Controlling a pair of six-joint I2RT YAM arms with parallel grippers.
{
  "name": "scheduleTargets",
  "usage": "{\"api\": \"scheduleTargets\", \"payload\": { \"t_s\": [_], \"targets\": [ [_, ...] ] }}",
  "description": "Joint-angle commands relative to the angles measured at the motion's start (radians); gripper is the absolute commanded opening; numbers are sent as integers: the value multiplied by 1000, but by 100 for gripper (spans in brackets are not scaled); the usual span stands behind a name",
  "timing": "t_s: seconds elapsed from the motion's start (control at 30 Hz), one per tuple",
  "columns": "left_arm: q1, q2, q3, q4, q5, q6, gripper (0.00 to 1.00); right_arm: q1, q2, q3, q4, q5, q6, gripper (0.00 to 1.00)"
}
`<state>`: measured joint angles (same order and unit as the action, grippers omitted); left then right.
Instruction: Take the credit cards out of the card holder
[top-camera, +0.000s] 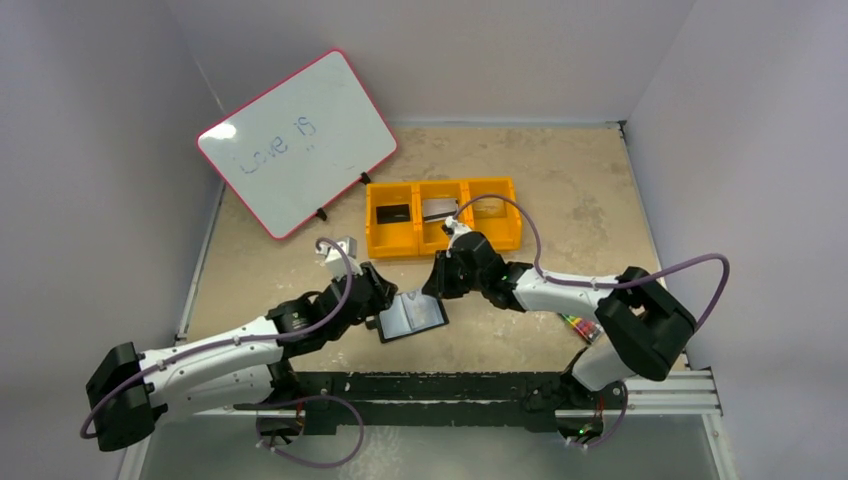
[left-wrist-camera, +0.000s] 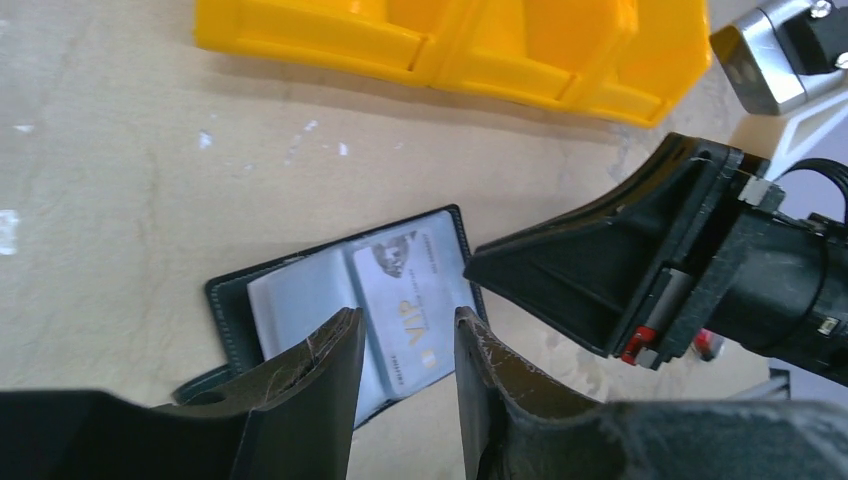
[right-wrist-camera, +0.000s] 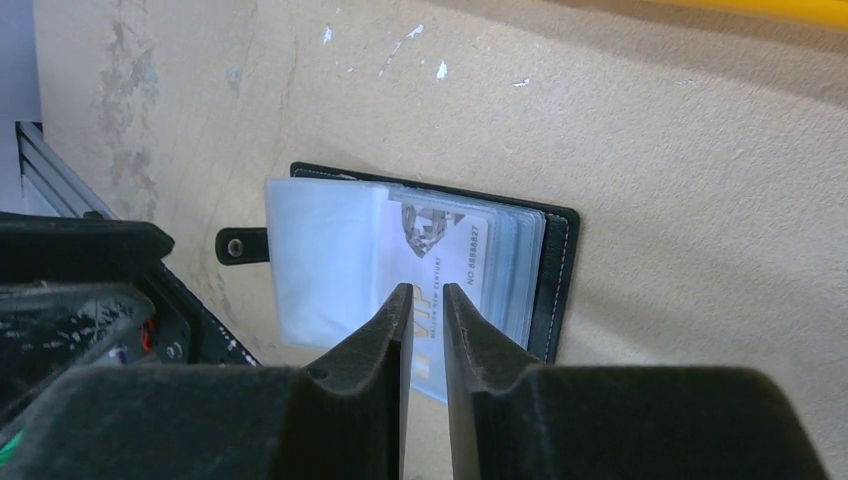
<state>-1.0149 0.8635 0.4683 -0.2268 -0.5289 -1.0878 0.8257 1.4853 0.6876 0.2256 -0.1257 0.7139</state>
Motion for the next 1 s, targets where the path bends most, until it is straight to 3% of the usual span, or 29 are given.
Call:
{"api": "scheduleTargets", "payload": {
  "t_s": [0.0, 0.13, 0.4, 0.97],
  "targets": [
    [1, 70, 3, 193, 100, -4, 38, 5, 12, -19, 51, -2, 16, 19],
    [1, 129, -41, 280, 117, -49, 38, 6, 25, -27, 58, -3, 19, 21],
    [3, 185, -67, 274, 113, -108, 38, 5, 82, -39, 98, -42, 32, 21],
    [13, 245, -176, 425, 187, -170, 38, 6, 79, -43, 60, -40, 22, 24]
  ]
}}
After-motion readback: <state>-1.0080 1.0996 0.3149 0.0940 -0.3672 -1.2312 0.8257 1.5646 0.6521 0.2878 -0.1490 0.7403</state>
